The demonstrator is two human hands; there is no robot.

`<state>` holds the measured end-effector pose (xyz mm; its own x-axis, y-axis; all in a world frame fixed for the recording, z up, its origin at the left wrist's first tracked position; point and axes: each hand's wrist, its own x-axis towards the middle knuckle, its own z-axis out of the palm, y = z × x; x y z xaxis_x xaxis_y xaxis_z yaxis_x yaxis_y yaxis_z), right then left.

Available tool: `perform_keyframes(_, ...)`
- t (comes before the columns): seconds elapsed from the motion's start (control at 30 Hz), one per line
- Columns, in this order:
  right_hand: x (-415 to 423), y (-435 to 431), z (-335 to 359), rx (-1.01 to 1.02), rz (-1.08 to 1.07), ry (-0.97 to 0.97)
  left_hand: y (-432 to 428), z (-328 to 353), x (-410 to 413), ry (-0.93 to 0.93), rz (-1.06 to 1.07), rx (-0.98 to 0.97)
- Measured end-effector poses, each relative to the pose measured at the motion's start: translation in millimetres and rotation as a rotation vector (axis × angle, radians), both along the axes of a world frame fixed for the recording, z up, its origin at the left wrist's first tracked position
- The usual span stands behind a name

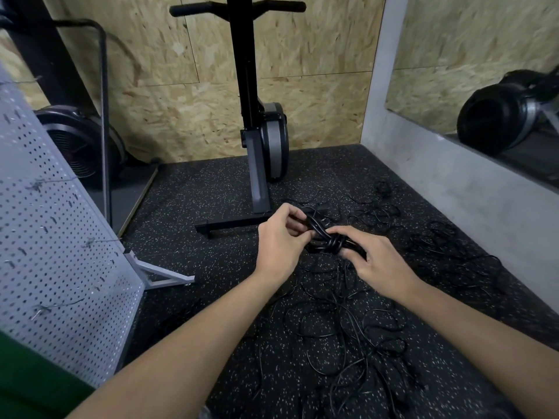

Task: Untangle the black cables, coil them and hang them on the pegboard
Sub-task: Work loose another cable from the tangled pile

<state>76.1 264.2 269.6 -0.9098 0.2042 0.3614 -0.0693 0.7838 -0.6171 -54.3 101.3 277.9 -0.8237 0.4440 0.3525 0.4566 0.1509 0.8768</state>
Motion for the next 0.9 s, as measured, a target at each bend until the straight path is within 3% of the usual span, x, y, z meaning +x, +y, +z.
perform_keyframes(0.17,6.7,7.2,3.0,-0.044,-0.039,-0.033,-5.8,5.6,-9.0,0.065,-0.203,-0.170)
perform_keyframes(0.4,5.6,5.9,-2.0,0.004,0.041,-0.080,-12.0,7.4,-17.4,0.305,-0.208,-0.299)
perform_keyframes(0.53,3.8,7.8,-5.0,0.036,0.069,-0.099,-19.2,13.0,-29.0,0.137,-0.435,-0.458)
perform_keyframes(0.63,6.5,6.2,0.1,-0.004,0.056,-0.134,-23.1,5.9,-31.3,0.178,-0.538,-0.625)
perform_keyframes(0.9,5.2,10.6,-4.2,-0.092,0.043,-0.172,-23.7,-4.0,-35.4,0.332,-0.476,-0.524)
